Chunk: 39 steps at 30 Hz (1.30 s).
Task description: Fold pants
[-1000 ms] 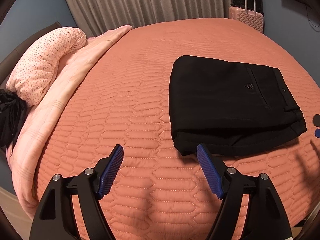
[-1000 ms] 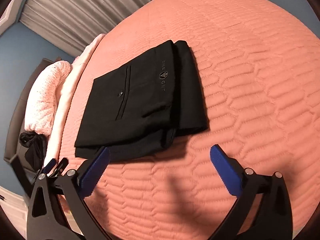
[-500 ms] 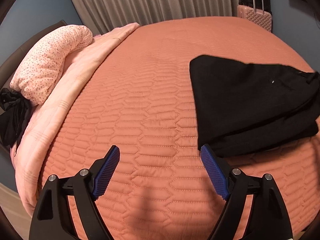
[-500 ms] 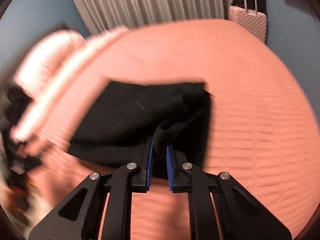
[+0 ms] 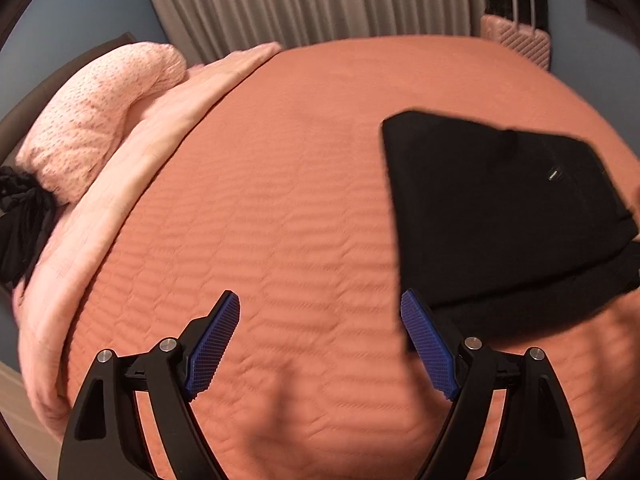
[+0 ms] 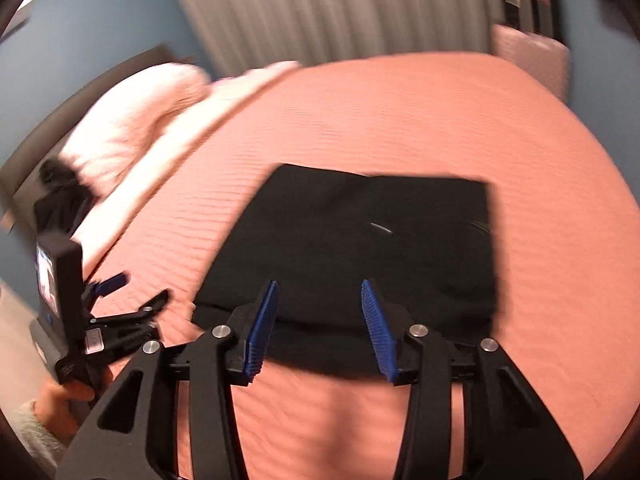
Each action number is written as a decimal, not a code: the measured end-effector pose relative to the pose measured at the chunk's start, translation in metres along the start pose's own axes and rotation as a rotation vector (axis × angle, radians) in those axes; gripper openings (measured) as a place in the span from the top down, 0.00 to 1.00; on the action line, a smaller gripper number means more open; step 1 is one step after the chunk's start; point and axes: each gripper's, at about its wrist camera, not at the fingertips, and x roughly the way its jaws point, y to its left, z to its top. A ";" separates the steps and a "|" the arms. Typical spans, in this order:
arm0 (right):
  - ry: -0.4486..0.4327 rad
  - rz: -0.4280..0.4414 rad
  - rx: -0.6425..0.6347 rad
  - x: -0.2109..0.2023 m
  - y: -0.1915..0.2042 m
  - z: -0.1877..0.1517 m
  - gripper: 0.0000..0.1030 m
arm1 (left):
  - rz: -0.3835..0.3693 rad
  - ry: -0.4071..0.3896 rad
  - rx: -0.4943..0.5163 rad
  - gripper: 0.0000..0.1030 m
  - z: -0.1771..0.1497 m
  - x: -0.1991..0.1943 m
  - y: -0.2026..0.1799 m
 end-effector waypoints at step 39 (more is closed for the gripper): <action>0.040 -0.097 0.161 0.022 -0.075 0.021 0.93 | 0.066 -0.014 0.114 0.07 0.173 0.089 -0.063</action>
